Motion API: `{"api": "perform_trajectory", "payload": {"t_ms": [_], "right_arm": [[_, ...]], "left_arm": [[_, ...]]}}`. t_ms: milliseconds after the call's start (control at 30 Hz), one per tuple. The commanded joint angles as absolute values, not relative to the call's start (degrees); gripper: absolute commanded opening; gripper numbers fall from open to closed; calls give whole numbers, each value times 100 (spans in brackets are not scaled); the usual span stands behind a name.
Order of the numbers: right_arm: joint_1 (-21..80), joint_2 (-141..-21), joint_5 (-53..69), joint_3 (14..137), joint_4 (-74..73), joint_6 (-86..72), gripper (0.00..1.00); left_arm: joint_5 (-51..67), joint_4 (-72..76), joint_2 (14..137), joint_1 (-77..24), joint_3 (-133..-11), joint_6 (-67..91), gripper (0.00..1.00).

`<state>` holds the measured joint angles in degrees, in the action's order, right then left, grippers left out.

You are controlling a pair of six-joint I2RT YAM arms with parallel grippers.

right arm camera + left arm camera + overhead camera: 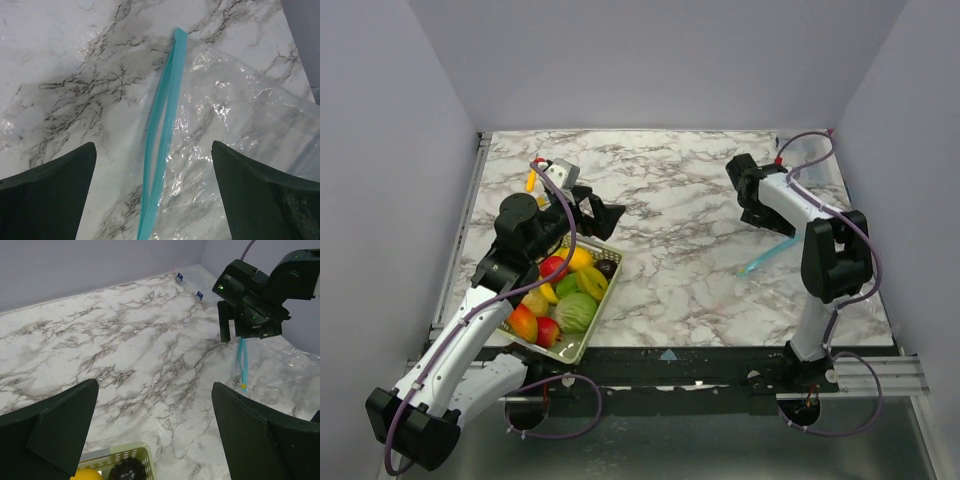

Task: Place the food in the zip-top bag and seal the zipper
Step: Pick up the zipper food storage bag at the center of the board.

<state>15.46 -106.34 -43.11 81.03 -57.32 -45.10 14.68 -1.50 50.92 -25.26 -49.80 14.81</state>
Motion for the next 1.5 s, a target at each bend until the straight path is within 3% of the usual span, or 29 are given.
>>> {"api": "perform_trajectory", "payload": {"t_ms": [0, 167, 367, 567, 733, 967, 1067, 1267, 1467], "right_arm": [[1640, -11279, -5009, 8668, -6745, -5498, 100], [1797, -11644, -5177, 8697, -6963, -5856, 99], [1811, -11592, -5250, 8244, -6595, -5748, 74], [1811, -11701, -5313, 8012, -6478, -5766, 72], [1805, -11747, -5392, 7871, -6437, -5857, 57], [1811, -11744, -5477, 7660, -6302, -5914, 46], [1810, -11718, -5515, 7608, -6277, -5986, 36], [1836, -11242, -5491, 7482, -6000, -5881, 1], [1984, -10294, -4966, 7013, -4822, -4654, 0]], "left_arm": [[1670, -142, 5052, -2566, -5045, 1546, 99], [1722, -137, 5111, -2566, -5054, 1573, 98], [1781, -139, 5158, -2570, -5062, 1616, 99], [1828, -147, 5218, -2575, -5071, 1657, 98], [1828, -156, 5251, -2572, -5071, 1652, 99], [1870, -159, 5308, -2575, -5089, 1670, 98], [1886, -163, 5325, -2573, -5089, 1679, 98], [1898, -159, 5379, -2575, -5098, 1687, 98], [1951, -170, 5454, -2575, -5123, 1705, 98]]}}
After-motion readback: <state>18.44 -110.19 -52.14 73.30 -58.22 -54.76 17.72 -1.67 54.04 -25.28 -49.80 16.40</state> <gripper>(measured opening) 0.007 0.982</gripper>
